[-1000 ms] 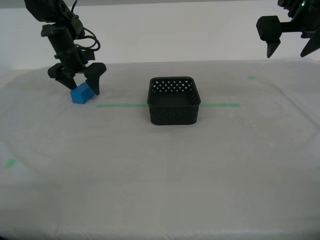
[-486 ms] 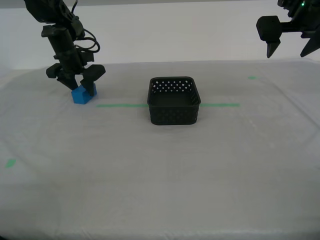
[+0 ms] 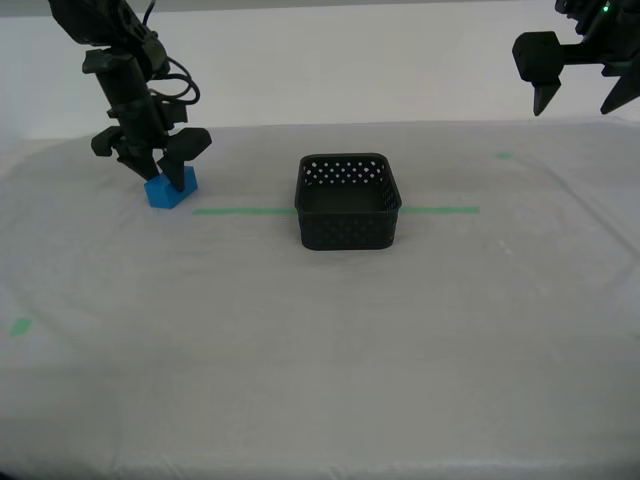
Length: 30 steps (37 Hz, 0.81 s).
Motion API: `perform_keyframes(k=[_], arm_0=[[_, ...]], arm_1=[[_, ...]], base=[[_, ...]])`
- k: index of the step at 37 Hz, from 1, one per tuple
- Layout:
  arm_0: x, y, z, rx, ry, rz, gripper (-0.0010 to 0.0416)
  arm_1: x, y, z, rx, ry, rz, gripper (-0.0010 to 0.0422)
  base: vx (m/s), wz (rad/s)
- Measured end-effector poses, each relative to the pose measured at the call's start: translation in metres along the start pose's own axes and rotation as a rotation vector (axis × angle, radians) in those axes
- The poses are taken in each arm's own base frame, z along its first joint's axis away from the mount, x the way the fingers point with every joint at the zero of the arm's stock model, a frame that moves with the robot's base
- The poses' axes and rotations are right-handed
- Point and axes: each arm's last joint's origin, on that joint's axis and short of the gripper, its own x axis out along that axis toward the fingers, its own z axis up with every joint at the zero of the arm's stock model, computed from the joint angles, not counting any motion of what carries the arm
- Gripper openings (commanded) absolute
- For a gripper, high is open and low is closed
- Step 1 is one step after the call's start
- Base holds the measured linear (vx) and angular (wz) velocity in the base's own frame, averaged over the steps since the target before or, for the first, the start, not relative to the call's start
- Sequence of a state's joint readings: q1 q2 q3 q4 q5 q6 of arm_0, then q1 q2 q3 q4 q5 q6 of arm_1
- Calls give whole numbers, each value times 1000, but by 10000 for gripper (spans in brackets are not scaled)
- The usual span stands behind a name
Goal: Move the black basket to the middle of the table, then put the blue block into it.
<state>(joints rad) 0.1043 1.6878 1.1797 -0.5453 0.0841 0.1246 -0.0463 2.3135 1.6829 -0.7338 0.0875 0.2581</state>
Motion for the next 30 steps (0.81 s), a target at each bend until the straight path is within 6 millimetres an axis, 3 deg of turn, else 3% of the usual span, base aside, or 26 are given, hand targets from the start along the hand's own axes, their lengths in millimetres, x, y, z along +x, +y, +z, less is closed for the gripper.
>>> perform_keyframes(k=[3, 19, 30], arm_0=[[0, 0, 0, 0, 0, 0, 399], [0, 0, 0, 0, 0, 0, 399], [0, 0, 0, 0, 0, 0, 398]], arm_1=[[0, 0, 0, -22, -1, -2, -5], [-1, -3, -1, -125, 21, -10, -1], [-4, -21, -1, -140, 60, -21, -1]], base=[[0, 0], [0, 0], [0, 0]])
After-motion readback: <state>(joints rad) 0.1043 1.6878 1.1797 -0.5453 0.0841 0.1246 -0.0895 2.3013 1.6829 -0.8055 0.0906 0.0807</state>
